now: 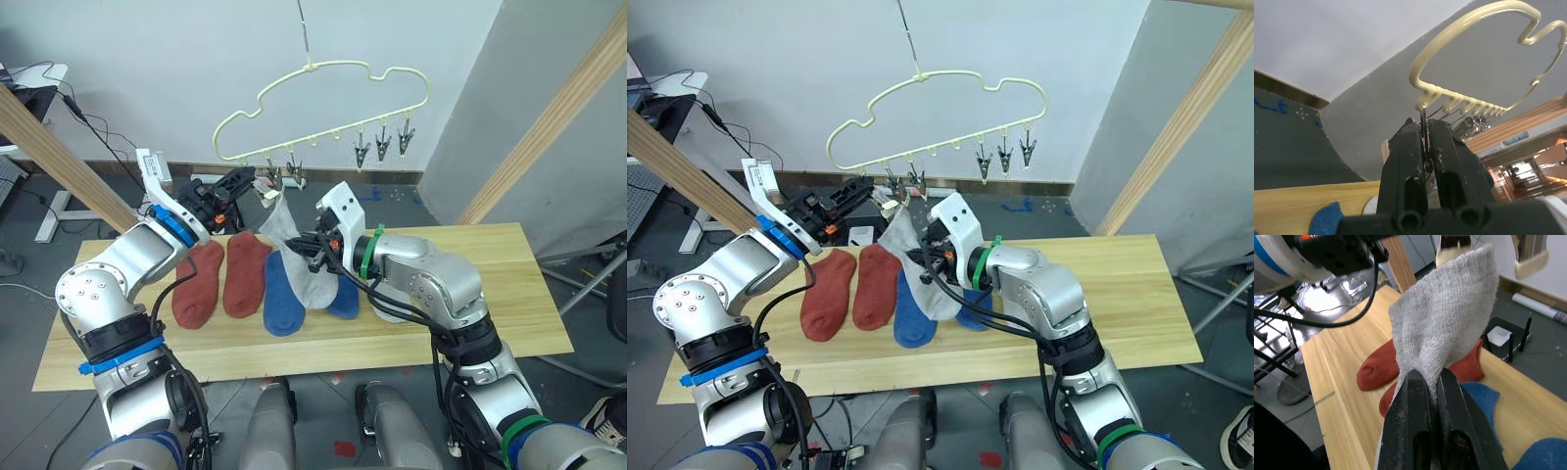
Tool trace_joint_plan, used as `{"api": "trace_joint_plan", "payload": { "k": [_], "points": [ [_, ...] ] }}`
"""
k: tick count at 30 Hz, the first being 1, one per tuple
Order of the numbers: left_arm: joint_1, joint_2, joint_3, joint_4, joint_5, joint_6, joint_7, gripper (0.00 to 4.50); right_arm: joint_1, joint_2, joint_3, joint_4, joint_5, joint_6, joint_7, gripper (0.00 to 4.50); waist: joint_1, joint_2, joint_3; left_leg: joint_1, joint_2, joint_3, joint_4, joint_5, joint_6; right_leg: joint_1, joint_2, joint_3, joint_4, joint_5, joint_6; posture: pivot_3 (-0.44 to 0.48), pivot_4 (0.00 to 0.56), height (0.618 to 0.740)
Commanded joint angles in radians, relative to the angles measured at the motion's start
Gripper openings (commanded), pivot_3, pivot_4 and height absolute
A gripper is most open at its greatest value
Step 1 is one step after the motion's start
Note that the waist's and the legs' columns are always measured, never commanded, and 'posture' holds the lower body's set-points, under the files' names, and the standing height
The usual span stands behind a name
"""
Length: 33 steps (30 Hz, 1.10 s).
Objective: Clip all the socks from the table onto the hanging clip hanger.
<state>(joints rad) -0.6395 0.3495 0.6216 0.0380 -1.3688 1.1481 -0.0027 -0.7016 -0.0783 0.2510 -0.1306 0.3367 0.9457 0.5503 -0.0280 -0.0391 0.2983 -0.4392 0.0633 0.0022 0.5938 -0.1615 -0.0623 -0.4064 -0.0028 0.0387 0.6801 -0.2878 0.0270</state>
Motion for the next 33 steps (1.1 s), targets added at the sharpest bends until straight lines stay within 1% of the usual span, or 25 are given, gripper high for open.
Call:
{"api": "trace_joint_plan", "payload": {
  "k": [1, 8, 17, 29, 31, 32, 33],
  "points": [
    [0.005, 0.013, -0.013, -0.047, -0.064, -0.018, 0.021, 0.00, -0.041, 0.013, -0.007, 0.003, 0.016, -0.015, 0.005, 0.04, 0.000, 0.000, 0.000, 0.000, 0.000, 0.000, 0.000, 0.000, 0.000, 0.000, 0.000, 0.000, 0.000, 0.000, 0.000, 0.036, 0.293, 0.740],
    [0.027, 0.034, -0.056, -0.064, -0.096, -0.037, 0.026, 0.00, -0.083, 0.015, -0.010, 0.043, 0.012, -0.033, 0.013, 0.04, 0.001, 0.000, 0.000, -0.001, 0.000, 0.000, 0.000, 0.000, 0.000, -0.001, 0.000, 0.000, 0.000, 0.000, 0.000, 0.036, 0.291, 0.740],
    [0.052, 0.067, -0.102, -0.081, -0.102, -0.060, 0.011, 0.00, -0.109, 0.007, -0.019, 0.034, 0.021, -0.019, 0.012, 0.04, 0.002, 0.000, 0.000, -0.002, 0.000, 0.000, 0.000, 0.000, 0.000, -0.001, 0.000, 0.000, 0.000, 0.000, 0.000, 0.034, 0.290, 0.740],
    [0.085, 0.102, -0.160, -0.135, -0.056, -0.112, -0.056, 0.00, -0.146, 0.025, -0.054, 0.027, 0.050, 0.013, -0.001, 0.04, 0.002, 0.000, 0.000, -0.003, 0.000, 0.000, 0.000, 0.000, 0.000, -0.002, 0.000, 0.000, 0.000, 0.000, 0.000, 0.034, 0.287, 0.740],
    [0.090, 0.103, -0.162, -0.139, -0.061, -0.121, -0.062, 0.59, -0.147, 0.027, -0.054, 0.030, 0.051, 0.012, -0.003, 0.00, 0.002, 0.000, 0.000, -0.004, 0.000, 0.000, 0.000, 0.000, 0.000, -0.004, 0.000, -0.001, 0.000, 0.000, 0.000, 0.034, 0.287, 0.740],
    [0.091, 0.104, -0.161, -0.139, -0.065, -0.125, -0.063, 0.79, -0.148, 0.028, -0.054, 0.034, 0.051, 0.010, -0.004, 0.00, 0.002, 0.000, 0.000, -0.005, 0.000, -0.001, 0.000, 0.000, 0.000, -0.004, 0.000, -0.001, 0.000, 0.000, 0.000, 0.036, 0.285, 0.740],
    [0.090, 0.106, -0.160, -0.138, -0.070, -0.127, -0.064, 1.12, -0.147, 0.028, -0.052, 0.037, 0.050, 0.008, -0.005, 0.00, 0.002, 0.000, 0.000, -0.005, 0.000, -0.001, 0.000, 0.000, 0.000, -0.005, 0.000, -0.001, 0.000, 0.000, 0.000, 0.036, 0.285, 0.740]
  ]
}}
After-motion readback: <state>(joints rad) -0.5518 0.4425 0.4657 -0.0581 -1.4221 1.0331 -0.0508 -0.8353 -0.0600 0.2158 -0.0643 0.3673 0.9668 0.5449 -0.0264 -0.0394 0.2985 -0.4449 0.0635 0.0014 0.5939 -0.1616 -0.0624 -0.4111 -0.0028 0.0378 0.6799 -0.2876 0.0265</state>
